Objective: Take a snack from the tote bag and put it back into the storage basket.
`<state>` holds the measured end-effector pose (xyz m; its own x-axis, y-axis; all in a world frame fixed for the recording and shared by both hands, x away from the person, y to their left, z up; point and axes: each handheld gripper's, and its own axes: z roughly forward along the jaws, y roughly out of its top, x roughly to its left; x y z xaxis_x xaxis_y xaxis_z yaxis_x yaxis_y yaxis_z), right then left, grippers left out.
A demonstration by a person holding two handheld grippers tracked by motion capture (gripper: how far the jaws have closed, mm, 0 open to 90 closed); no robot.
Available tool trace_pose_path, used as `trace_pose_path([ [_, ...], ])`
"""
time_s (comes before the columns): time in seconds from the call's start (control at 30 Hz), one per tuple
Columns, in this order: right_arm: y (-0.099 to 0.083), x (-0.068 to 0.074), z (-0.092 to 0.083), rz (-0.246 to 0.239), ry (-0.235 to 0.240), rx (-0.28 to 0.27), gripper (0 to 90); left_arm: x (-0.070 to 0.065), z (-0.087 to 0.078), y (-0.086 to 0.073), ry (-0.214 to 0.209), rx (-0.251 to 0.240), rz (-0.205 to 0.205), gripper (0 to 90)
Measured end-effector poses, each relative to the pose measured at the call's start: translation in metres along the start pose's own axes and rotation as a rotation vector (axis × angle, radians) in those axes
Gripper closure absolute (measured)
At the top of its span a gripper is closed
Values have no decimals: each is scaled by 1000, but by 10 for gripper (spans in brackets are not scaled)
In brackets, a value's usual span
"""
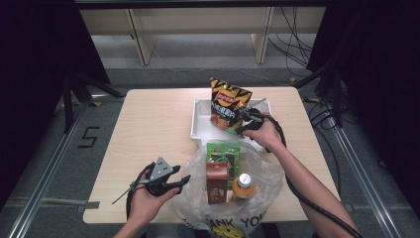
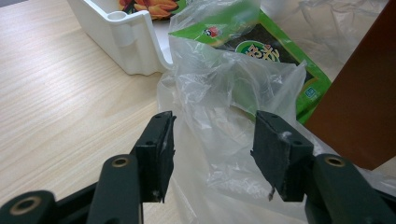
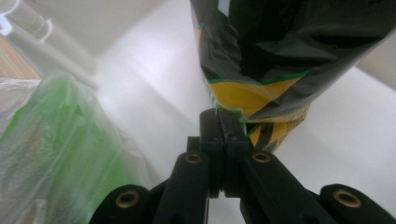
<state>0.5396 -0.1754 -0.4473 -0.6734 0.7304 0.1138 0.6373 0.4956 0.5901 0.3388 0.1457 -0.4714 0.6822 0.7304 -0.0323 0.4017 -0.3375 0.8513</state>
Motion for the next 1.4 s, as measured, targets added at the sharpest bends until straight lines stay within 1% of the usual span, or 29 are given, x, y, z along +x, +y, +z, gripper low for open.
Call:
trace_pose_path([
  [0.03, 0, 0, 0, 31, -11, 23, 898, 0, 0, 0, 1, -4, -3, 476],
  [0.07, 1, -2, 2, -2, -4, 9, 898, 0, 0, 0, 1, -4, 2, 476],
  [0.13, 0, -1, 4, 10, -5, 18, 899, 0, 0, -1, 0, -2, -4, 476],
  [0.2, 0, -2, 7, -25, -4, 30, 900, 0, 0, -1, 1, -2, -3, 476],
  [0.23, 1, 0, 7, 17, 25, 44, 900, 0, 0, -1, -1, -1, -2, 476],
  [0.27, 1, 1, 7, 20, -6, 49, 900, 0, 0, -1, -1, -1, -1, 476],
  [0.3, 1, -2, 9, -26, -7, 57, 900, 0, 0, -1, -1, 0, -1, 476],
  [0.37, 1, 1, 10, 13, -21, 60, 900, 1, 0, -1, -4, -1, 2, 476],
  [0.4, 2, 1, 11, 13, -14, 62, 900, 1, 0, -1, -4, -1, 5, 476],
  [0.47, 2, -2, 13, -8, -23, 72, 900, 1, 0, -1, -4, 0, 6, 476],
  [0.5, 2, -1, 12, 8, -31, 66, 900, 1, 0, -2, -4, 1, 6, 475],
  [0.53, 2, -3, 14, -16, -38, 50, 900, 1, 0, -2, -4, 1, 5, 476],
  [0.57, 3, -3, 14, -13, -43, 56, 900, 2, -1, -2, -2, 17, 21, 475],
  [0.67, 3, -6, 13, -10, -51, 49, 900, 0, 1, -3, -2, 7, -4, 476],
  [0.7, 3, -9, 12, -39, -74, 67, 900, -1, 1, -3, -3, 8, -7, 475],
  [0.73, 3, -9, 12, -43, -69, 63, 900, 0, 1, -3, -6, 9, 11, 475],
  [0.77, 4, -7, 12, -16, -62, 56, 900, 0, 1, -3, -7, 9, 11, 475],
  [0.83, 4, -7, 13, -23, -64, 71, 900, 1, 0, -2, -13, 22, 28, 475],
  [0.87, 4, -5, 12, 2, -76, 96, 900, 1, 0, -2, -13, 23, 28, 475],
  [0.9, 4, -6, 13, -36, -65, 72, 900, 1, 0, -2, -12, 23, 23, 475],
  [1.0, 5, -8, 13, -36, -90, 74, 900, 0, 1, -3, -7, 22, 18, 475],
  [1.03, 5, -12, 11, -87, -115, 96, 900, 0, 1, -3, -13, 26, 18, 475],
  [1.07, 6, -10, 12, -54, -94, 76, 900, -1, 2, -3, -12, 11, 2, 475],
  [1.17, 7, -12, 11, -10, -111, 81, 900, 0, 1, -3, -13, 22, 14, 475],
  [1.2, 6, -17, 10, -60, -135, 99, 900, -1, 1, -3, -7, 22, 13, 475],
  [1.23, 6, -19, 11, -71, -137, 80, 900, -2, 2, -4, -11, 9, 3, 475],
  [1.27, 8, -16, 11, -14, -131, 59, 900, -1, 2, -4, -15, 12, 10, 475],
  [1.3, 8, -17, 12, 12, -156, 63, 900, -2, 2, -4, -13, 13, 1, 475],
  [1.4, 9, -24, 10, -27, -166, 66, 900, -3, 2, -4, -14, 12, -14, 475],
])
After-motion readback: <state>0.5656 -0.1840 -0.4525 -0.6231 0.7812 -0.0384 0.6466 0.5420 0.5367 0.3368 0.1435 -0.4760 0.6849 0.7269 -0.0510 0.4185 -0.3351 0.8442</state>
